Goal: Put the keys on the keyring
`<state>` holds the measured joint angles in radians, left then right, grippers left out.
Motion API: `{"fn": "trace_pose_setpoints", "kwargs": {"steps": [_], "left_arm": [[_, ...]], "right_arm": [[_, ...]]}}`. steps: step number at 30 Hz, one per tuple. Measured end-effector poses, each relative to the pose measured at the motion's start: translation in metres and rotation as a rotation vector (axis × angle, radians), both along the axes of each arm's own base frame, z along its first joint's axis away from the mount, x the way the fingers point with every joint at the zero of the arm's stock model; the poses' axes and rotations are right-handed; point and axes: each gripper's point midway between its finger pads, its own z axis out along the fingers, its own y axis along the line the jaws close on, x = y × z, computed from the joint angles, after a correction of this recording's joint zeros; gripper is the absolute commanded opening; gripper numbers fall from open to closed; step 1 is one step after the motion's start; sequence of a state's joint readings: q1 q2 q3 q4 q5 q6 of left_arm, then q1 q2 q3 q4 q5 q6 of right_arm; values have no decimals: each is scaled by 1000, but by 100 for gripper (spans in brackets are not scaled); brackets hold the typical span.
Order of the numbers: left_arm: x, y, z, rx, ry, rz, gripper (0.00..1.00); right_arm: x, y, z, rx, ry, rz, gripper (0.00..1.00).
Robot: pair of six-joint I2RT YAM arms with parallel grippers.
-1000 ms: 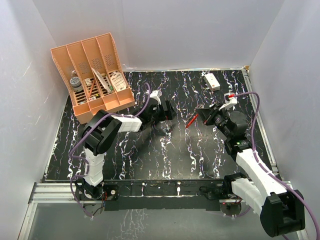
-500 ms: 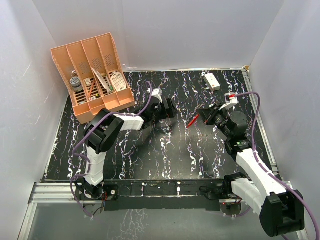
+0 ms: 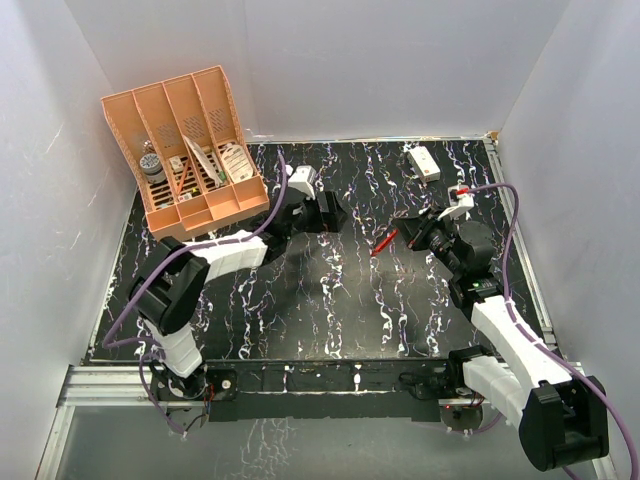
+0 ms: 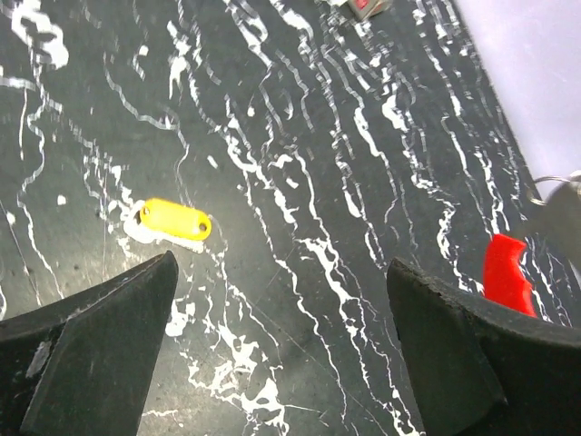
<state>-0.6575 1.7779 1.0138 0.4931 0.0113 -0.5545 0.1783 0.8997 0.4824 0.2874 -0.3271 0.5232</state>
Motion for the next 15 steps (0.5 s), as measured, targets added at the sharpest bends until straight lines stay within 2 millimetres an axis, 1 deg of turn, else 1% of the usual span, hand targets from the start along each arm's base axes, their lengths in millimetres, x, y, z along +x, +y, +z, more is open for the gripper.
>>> {"fn": "trace_pose_setpoints", "kwargs": {"steps": [2, 3, 5, 8, 11, 12, 13, 15], "left_arm": [[3, 2, 14, -4, -48, -31, 99], [5, 3, 17, -7, -64, -47, 99], [11, 10, 13, -12, -61, -87, 99], [27, 27, -4, -19, -36, -114, 99], [40, 46, -33, 8, -4, -120, 99], [42, 50, -43, 19, 9, -126, 99], [43, 51, -49, 26, 16, -134, 99], [46, 46, -58, 30, 22, -165, 99]], "right_arm": [[0, 1, 0, 0, 0, 4, 0], [0, 1, 0, 0, 0, 6, 0], [0, 1, 1, 1, -1, 9, 0], [0, 2, 3, 2, -5, 12, 0], [0, 2, 5, 3, -9, 13, 0], [0, 2, 6, 3, -11, 12, 0], [0, 2, 6, 3, -11, 11, 0], [0, 1, 7, 3, -14, 10, 0]]}}
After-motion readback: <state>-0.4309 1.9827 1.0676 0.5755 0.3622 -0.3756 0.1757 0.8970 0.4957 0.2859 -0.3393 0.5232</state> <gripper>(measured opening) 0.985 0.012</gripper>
